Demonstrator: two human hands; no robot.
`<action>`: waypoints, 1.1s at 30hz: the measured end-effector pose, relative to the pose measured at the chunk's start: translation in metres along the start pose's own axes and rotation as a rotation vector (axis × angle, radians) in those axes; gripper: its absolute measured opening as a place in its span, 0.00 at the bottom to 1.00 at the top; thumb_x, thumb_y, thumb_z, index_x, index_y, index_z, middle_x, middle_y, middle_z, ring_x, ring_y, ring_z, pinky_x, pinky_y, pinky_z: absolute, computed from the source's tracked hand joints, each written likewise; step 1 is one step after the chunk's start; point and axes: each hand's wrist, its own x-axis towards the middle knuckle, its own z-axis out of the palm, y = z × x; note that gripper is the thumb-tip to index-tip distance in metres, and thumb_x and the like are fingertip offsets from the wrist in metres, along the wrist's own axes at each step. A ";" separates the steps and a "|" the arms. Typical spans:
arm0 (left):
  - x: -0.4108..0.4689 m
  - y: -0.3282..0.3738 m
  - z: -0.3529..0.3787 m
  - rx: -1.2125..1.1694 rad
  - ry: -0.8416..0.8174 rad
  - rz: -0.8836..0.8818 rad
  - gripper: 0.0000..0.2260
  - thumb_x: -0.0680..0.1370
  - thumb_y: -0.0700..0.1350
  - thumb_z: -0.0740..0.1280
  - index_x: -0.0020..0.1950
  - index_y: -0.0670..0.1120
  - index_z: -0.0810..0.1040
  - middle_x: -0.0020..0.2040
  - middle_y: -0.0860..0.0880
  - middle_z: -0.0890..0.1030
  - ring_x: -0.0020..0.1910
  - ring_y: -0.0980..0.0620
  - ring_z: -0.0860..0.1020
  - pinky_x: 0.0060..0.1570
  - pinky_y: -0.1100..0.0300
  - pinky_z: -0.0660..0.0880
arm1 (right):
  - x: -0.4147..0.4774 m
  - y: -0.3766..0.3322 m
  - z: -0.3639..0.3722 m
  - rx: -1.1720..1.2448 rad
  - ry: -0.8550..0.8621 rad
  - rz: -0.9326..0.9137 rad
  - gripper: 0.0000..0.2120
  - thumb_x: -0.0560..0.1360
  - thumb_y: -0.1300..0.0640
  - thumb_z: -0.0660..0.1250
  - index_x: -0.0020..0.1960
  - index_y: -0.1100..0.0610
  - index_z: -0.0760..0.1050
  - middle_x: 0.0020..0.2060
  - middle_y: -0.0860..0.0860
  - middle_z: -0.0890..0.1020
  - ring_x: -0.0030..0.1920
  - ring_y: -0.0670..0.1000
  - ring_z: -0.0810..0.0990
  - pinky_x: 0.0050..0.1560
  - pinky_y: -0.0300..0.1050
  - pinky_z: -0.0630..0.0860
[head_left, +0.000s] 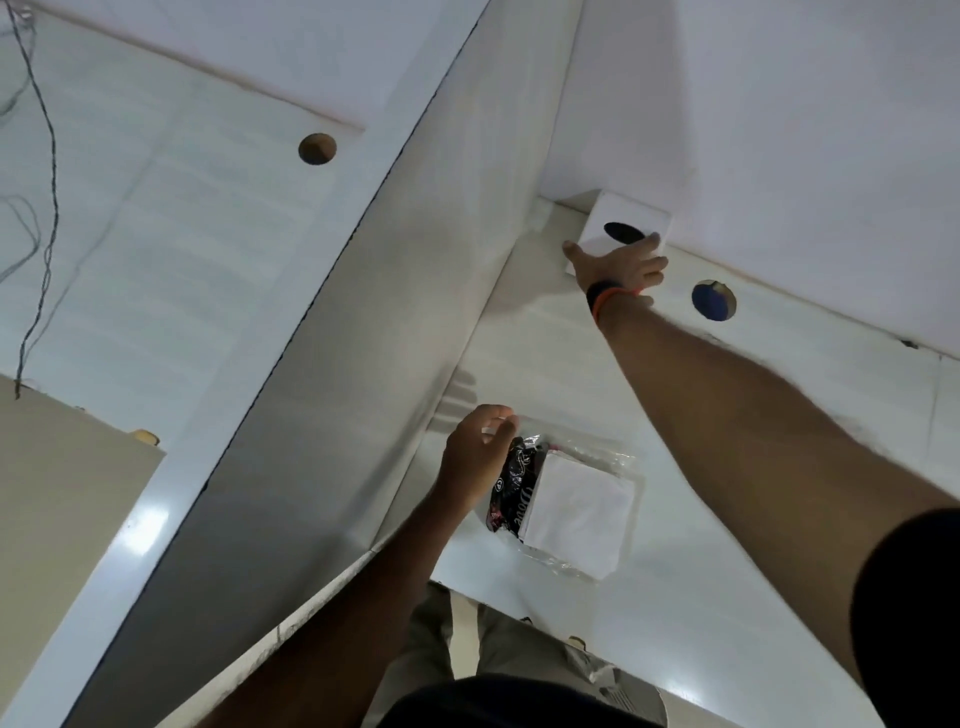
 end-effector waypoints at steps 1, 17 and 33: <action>-0.001 -0.001 -0.001 0.002 0.000 0.007 0.11 0.80 0.48 0.66 0.60 0.47 0.80 0.53 0.52 0.82 0.49 0.57 0.79 0.47 0.67 0.72 | 0.001 -0.002 0.000 0.012 0.008 0.006 0.57 0.57 0.37 0.78 0.76 0.55 0.53 0.67 0.57 0.65 0.67 0.60 0.66 0.64 0.61 0.67; -0.012 0.043 -0.009 -0.627 -0.256 -0.272 0.31 0.69 0.67 0.66 0.72 0.63 0.69 0.71 0.51 0.73 0.69 0.44 0.73 0.63 0.49 0.72 | -0.166 0.107 -0.090 0.636 -0.712 0.051 0.42 0.68 0.38 0.67 0.78 0.48 0.57 0.68 0.54 0.72 0.62 0.55 0.75 0.59 0.54 0.78; -0.046 0.071 -0.019 -0.664 -0.501 -0.110 0.30 0.65 0.57 0.75 0.67 0.63 0.73 0.67 0.45 0.76 0.62 0.38 0.77 0.53 0.30 0.77 | -0.222 0.123 -0.166 0.552 -0.644 -0.009 0.33 0.67 0.38 0.69 0.67 0.53 0.71 0.60 0.52 0.80 0.59 0.53 0.79 0.56 0.46 0.78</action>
